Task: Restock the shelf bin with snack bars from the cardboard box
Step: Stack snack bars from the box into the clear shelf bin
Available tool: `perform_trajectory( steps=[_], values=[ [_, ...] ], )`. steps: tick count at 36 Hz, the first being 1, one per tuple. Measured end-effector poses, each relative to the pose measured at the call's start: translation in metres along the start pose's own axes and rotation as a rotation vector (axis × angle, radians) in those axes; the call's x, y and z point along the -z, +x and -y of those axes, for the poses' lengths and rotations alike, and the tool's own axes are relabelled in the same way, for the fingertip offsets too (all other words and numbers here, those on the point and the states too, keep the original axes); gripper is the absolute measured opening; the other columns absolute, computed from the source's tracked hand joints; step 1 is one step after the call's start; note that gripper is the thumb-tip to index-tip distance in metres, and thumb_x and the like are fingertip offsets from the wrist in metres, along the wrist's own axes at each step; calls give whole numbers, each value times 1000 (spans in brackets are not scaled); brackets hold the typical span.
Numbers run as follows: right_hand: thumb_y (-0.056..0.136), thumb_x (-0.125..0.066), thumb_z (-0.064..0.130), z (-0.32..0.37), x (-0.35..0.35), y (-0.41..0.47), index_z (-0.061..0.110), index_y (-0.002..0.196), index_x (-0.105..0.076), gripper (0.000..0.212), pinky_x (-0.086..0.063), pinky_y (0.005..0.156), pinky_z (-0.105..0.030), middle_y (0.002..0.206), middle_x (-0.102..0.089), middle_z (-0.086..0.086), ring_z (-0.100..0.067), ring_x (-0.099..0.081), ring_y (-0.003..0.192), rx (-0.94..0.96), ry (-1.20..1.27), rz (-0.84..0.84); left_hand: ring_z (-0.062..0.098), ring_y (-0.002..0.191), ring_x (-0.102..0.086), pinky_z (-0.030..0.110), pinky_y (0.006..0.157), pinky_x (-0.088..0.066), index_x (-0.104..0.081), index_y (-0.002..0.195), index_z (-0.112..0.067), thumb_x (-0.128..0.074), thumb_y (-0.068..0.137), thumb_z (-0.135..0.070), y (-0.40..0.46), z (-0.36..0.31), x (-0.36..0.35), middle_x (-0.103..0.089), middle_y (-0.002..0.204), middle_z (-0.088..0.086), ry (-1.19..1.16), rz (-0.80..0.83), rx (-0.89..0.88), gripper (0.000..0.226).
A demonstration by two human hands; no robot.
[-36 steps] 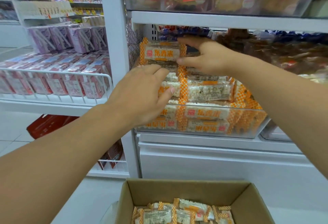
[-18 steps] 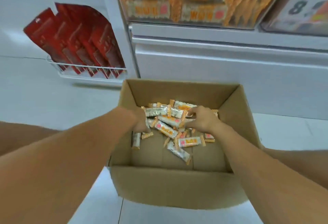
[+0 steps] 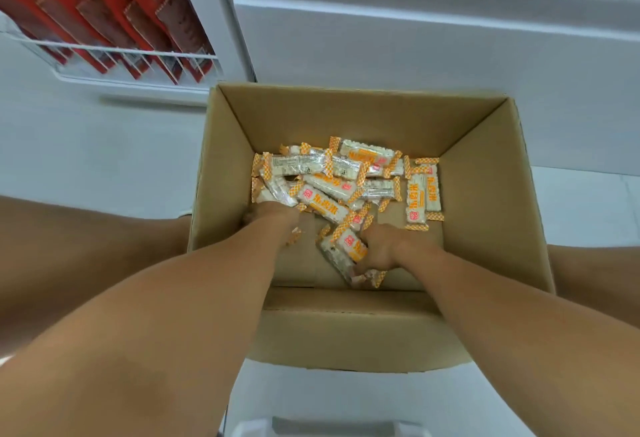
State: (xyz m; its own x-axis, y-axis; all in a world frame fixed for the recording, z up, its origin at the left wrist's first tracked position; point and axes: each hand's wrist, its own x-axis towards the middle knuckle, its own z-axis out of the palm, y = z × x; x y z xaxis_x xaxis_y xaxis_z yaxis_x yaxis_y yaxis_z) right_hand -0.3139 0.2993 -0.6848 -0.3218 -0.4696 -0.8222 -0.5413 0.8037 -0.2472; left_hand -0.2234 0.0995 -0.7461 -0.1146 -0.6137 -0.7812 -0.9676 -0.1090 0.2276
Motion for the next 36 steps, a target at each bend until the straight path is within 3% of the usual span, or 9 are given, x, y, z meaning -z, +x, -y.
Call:
perform_trajectory(
  steps=[3, 8, 15, 20, 24, 27, 29, 32, 36],
  values=[
    [84, -77, 47, 8, -4, 2, 12, 138, -55, 67, -37, 67, -24, 126, -63, -7, -29, -56, 117, 59, 50, 58, 27, 109, -59, 33, 90, -50, -59, 128, 0, -74, 81, -35, -36, -3, 6, -63, 122, 10, -135, 67, 3, 61],
    [81, -80, 46, 9, -10, 5, 30, 79, -56, 29, -41, 59, -21, 85, -54, 9, -15, -55, 85, 22, 196, 202, 28, 106, -58, 35, 83, -46, -52, 140, -2, -68, 94, -36, -39, -7, 9, -60, 125, 11, -450, 177, 92, 59],
    [82, -82, 29, 14, -15, 5, 25, 106, -60, 33, -48, 56, -22, 95, -61, 4, -8, -58, 77, -15, 531, 303, 27, 135, -48, 42, 113, -40, -50, 145, -13, -75, 87, -43, -44, -11, 26, -47, 151, 7, -649, 242, 111, 70],
    [78, -82, 8, 17, -16, 4, 12, 125, -57, 53, -61, 70, -31, 104, -70, -6, -16, -72, 89, -45, 747, 328, 30, 116, -60, 44, 104, -49, -58, 133, -8, -81, 82, -32, -41, -10, 24, -61, 131, 9, -611, 190, 127, 61],
    [82, -69, -7, 11, -5, -4, 5, 118, -58, 39, -62, 79, -42, 117, -67, -16, -27, -69, 105, -100, 969, 265, 20, 76, -61, 31, 60, -51, -60, 121, -2, -82, 83, -32, -54, -11, 25, -66, 97, 10, -418, 74, 21, 54],
    [86, -60, -12, 6, 6, -19, 7, 100, -59, 24, -62, 74, -41, 101, -66, -13, -23, -67, 92, -105, 1045, 227, 26, 103, -64, 29, 68, -51, -52, 142, -8, -85, 77, -45, -75, -5, 32, -63, 131, 12, -204, -60, -117, 82],
    [88, -56, -12, 2, 11, -29, 8, 97, -59, 22, -62, 74, -39, 92, -69, -11, -22, -69, 86, -99, 1105, 253, 28, 100, -66, 28, 67, -49, -61, 132, -10, -80, 78, -54, -82, -2, 34, -68, 119, 10, -166, -84, -175, 71],
    [89, -52, -11, -1, 20, -44, 5, 100, -63, 22, -62, 69, -36, 91, -74, -12, -24, -74, 84, -71, 1269, 308, 21, 55, -50, 25, 49, -37, -60, 77, -14, -59, 91, -63, -100, 2, 38, -57, 68, 4, -322, 99, -157, 50],
    [88, -55, -10, 8, 40, -69, 6, 97, -65, 21, -61, 63, -34, 89, -74, -11, -23, -74, 78, -23, 1435, 204, 22, 56, -45, 31, 58, -42, -51, 81, -13, -30, 99, -55, -129, -1, 47, -50, 68, 10, -665, 583, -76, 51]
  ],
)
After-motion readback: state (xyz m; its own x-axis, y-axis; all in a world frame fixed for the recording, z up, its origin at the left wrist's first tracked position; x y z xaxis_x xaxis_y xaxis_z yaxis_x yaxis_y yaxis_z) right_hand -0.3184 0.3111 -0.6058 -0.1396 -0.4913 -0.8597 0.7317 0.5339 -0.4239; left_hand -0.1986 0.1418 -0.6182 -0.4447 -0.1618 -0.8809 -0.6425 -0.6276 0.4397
